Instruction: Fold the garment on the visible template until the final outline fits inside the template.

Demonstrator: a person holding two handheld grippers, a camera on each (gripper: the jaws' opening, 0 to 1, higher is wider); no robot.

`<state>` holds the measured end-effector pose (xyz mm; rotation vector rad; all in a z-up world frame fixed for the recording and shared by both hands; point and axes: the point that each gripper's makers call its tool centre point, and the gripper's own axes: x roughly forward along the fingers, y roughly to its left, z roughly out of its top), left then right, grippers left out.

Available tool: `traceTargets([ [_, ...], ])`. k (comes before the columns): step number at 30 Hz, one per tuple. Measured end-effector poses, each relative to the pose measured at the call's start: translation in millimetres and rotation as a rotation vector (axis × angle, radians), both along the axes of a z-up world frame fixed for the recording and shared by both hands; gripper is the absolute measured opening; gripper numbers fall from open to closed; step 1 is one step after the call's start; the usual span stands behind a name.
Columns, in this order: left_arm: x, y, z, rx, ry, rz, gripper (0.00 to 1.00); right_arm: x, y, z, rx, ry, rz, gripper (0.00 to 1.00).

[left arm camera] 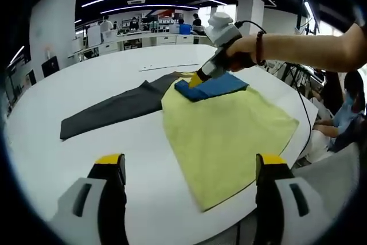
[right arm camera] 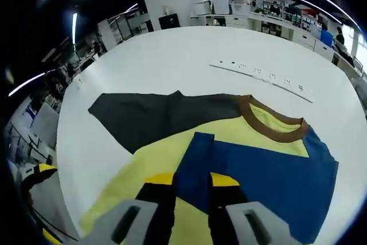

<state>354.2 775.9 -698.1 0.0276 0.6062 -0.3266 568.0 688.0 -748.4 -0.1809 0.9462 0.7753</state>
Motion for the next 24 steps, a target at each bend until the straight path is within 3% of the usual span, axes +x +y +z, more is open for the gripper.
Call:
traceTargets([
  [10,-1.1,6.2,-1.9,0.009,0.005,0.001,0.91,-9.5,1.0,-15.5,0.037,0.072,-0.017,0.16],
  [24,-1.1,18.7,0.0,0.010,0.001,0.031,0.90,-12.0,0.4,-21.6,0.025,0.047,-0.034,0.05],
])
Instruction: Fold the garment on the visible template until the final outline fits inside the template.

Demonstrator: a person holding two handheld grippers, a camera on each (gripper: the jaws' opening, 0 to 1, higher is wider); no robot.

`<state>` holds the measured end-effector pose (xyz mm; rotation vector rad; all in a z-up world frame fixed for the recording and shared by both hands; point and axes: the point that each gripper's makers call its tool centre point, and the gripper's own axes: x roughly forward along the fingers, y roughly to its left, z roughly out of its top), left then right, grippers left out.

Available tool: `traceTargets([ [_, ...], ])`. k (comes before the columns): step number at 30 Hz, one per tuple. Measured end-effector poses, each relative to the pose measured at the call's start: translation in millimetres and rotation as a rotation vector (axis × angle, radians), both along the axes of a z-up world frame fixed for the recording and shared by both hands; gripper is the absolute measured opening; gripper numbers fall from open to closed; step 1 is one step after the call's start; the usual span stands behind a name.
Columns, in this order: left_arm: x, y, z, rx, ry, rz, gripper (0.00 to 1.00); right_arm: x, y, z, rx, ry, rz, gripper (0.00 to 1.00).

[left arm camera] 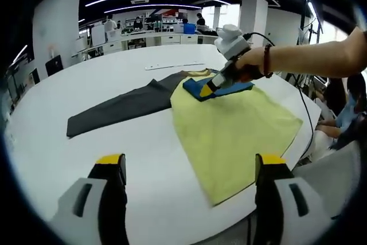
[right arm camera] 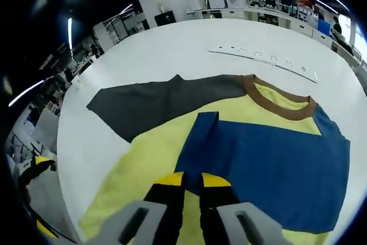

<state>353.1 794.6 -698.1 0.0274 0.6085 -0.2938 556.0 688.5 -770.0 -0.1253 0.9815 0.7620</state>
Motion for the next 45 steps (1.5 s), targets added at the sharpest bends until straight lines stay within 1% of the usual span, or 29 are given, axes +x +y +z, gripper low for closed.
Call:
traceTargets([
  [1,0.3,-0.3,0.6,0.000,-0.002,0.000,0.90,-0.2,0.2,0.2,0.002,0.002,-0.001,0.04],
  [3,0.4,-0.3,0.9,-0.001,-0.003,0.000,0.90,-0.9,1.7,4.5,0.019,0.006,-0.006,0.00],
  [7,-0.4,0.1,0.0,0.000,-0.002,0.000,0.90,-2.6,11.8,18.9,0.077,0.000,-0.004,0.00],
  [9,-0.7,-0.1,-0.4,0.002,0.000,-0.002,0.90,-5.7,18.8,24.4,0.100,0.003,0.008,0.00],
  [12,-0.1,-0.4,0.5,0.002,-0.004,-0.004,0.90,-13.5,30.6,27.2,0.123,0.015,0.047,0.00],
  [13,0.0,-0.9,1.2,0.002,-0.006,-0.004,0.90,-17.3,35.2,26.7,0.125,0.015,0.073,0.00],
  [15,0.1,-1.1,2.1,0.002,-0.008,-0.004,0.90,-24.4,40.8,23.8,0.125,0.027,0.097,0.00],
  [17,-0.1,-0.6,2.0,0.002,-0.009,-0.003,0.90,-27.7,44.1,19.5,0.113,0.025,0.122,0.00],
  [20,-1.2,0.4,2.5,0.002,-0.011,0.000,0.91,-33.8,48.1,11.0,0.090,0.025,0.162,0.01],
  [21,-1.6,1.2,2.7,0.002,-0.013,0.003,0.91,-36.0,46.8,6.3,0.063,0.016,0.193,0.03],
  [23,-2.1,1.9,2.9,0.002,-0.015,0.005,0.91,-37.7,45.2,2.6,0.042,0.012,0.202,0.05],
  [25,-2.5,2.2,2.8,0.001,-0.015,0.006,0.91,-39.0,47.1,3.7,0.053,0.011,0.212,0.06],
  [30,-2.3,1.9,1.7,0.004,-0.011,0.004,0.92,-42.5,50.8,6.7,0.079,0.025,0.235,0.15],
  [34,-0.8,-0.2,4.4,0.007,-0.016,-0.004,0.92,-42.5,49.8,14.4,0.098,0.012,0.249,0.23],
  [38,1.0,-0.2,5.6,0.013,-0.018,-0.005,0.93,-32.3,46.1,24.2,0.114,-0.053,0.233,0.53],
  [42,2.1,-1.2,6.6,0.017,-0.021,-0.004,0.95,-27.8,37.8,29.9,0.116,-0.078,0.229,0.62],
  [43,1.9,-1.6,6.8,0.017,-0.021,-0.004,0.95,-24.8,33.7,30.7,0.111,-0.094,0.222,0.65],
  [45,1.4,-2.0,6.9,0.021,-0.020,-0.004,0.96,-19.3,26.1,31.7,0.097,-0.124,0.202,0.76],
])
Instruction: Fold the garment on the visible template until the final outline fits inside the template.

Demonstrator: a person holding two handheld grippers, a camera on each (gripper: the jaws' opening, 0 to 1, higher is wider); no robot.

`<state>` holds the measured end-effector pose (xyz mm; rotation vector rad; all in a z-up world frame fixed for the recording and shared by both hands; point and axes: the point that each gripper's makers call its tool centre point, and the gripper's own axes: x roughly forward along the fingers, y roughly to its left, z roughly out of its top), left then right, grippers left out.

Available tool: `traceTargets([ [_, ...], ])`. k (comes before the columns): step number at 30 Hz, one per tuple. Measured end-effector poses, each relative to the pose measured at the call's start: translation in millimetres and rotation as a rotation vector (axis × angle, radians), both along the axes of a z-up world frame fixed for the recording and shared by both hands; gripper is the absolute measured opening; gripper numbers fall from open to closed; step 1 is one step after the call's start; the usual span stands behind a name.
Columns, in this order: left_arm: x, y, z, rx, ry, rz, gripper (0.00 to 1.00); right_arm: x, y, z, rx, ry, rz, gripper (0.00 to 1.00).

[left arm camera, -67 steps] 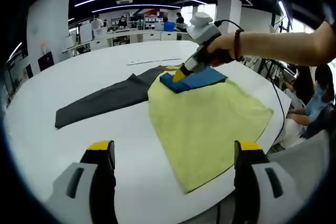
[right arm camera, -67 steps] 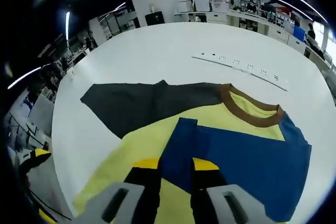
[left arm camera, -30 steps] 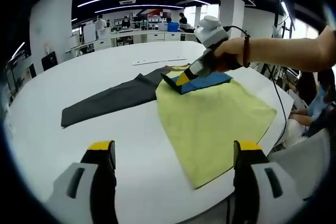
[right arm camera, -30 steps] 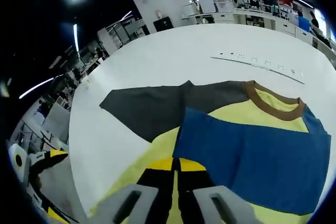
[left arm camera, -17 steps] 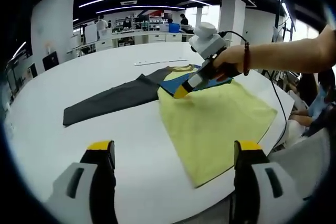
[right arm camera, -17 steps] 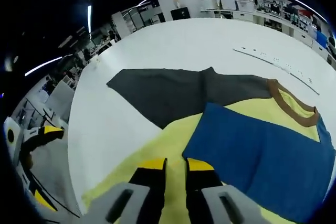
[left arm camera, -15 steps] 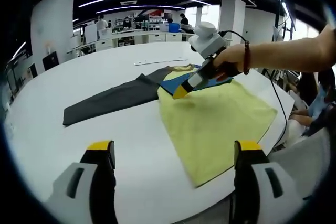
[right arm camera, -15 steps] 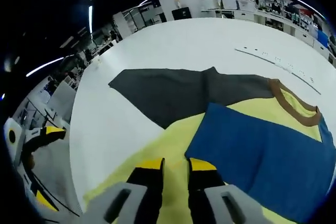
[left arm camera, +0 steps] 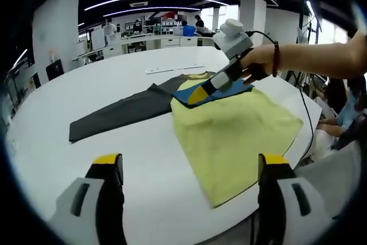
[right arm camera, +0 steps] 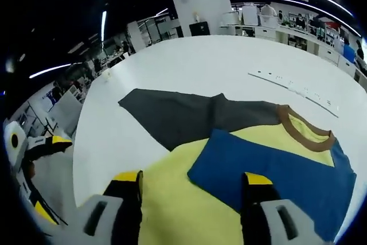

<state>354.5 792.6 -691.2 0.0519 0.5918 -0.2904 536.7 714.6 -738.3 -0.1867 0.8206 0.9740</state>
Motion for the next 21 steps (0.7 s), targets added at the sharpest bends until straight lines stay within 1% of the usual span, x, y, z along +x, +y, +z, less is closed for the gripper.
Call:
traceTargets([
  [2,-0.6,-0.3,0.1,0.002,0.000,-0.001,0.96,2.7,-4.9,0.6,-0.001,-0.012,-0.010,0.85],
  [7,-1.1,0.1,1.0,0.006,0.001,0.002,0.98,4.4,-21.1,1.7,-0.010,-0.006,-0.029,0.90],
  [9,-0.6,0.1,2.5,0.008,-0.005,0.003,0.99,9.2,-29.1,5.6,-0.010,-0.043,-0.042,0.95],
  [11,0.1,-0.9,4.2,0.006,-0.009,0.002,0.99,12.8,-37.0,10.6,-0.006,-0.081,-0.041,0.95],
  [12,0.6,-1.2,4.6,0.006,-0.012,0.001,0.99,13.7,-40.3,11.8,-0.007,-0.088,-0.043,0.95],
  [14,1.4,-2.8,5.4,0.006,-0.016,-0.003,0.99,20.8,-51.1,14.9,-0.023,-0.134,-0.055,0.98],
  [15,2.9,-4.5,7.3,-0.002,-0.029,-0.003,0.99,24.8,-56.6,17.8,-0.018,-0.164,-0.064,0.99],
  [17,4.2,-6.4,8.7,-0.010,-0.037,-0.005,0.99,26.5,-65.0,19.9,-0.005,-0.161,-0.077,1.00],
  [21,5.0,-9.4,7.8,0.001,-0.031,-0.017,0.99,29.6,-82.9,20.3,-0.017,-0.157,-0.095,1.00],
])
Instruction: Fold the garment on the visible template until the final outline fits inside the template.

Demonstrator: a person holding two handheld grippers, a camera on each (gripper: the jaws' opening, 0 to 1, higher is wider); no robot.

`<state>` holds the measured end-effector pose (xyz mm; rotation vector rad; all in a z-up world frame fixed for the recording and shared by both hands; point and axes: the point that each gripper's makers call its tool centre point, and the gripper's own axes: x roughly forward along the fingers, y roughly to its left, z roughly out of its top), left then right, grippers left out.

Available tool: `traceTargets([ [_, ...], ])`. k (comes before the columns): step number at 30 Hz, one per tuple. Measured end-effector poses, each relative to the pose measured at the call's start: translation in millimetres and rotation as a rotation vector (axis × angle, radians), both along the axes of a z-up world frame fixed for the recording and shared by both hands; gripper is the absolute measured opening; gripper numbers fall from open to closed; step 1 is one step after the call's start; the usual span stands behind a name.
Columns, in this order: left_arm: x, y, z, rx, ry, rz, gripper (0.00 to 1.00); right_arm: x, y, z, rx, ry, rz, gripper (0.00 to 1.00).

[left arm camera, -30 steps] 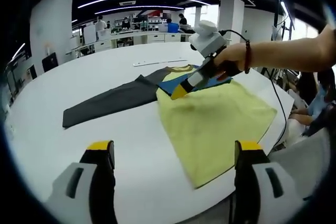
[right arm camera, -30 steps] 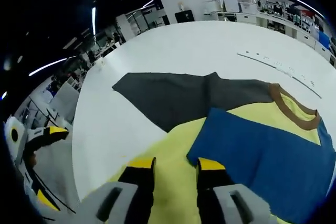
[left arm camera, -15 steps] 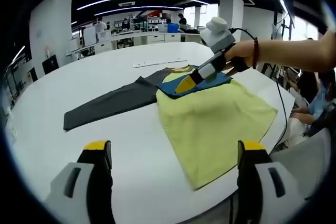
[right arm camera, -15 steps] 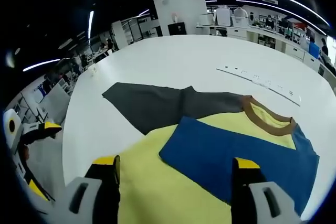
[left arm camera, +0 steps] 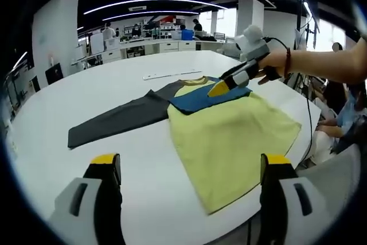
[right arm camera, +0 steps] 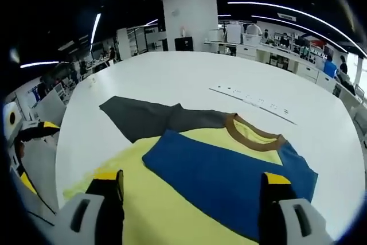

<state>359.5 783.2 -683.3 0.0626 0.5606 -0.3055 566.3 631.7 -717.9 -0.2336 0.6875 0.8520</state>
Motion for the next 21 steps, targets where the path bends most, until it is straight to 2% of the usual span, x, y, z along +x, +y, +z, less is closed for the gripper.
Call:
traceTargets([
  [12,2.4,-8.2,-0.1,0.001,0.002,-0.029,0.99,13.2,-63.6,5.7,0.008,-0.011,-0.121,0.96],
  [16,2.4,-10.1,0.3,0.003,0.003,-0.037,0.99,15.5,-81.6,7.3,0.012,-0.019,-0.145,0.92],
  [19,3.2,-10.4,0.2,0.004,0.004,-0.036,0.99,19.8,-103.8,7.2,-0.043,-0.057,-0.166,0.86],
  [21,3.6,-10.4,0.2,0.003,0.005,-0.035,0.98,20.8,-110.9,7.6,-0.036,-0.057,-0.172,0.83],
])
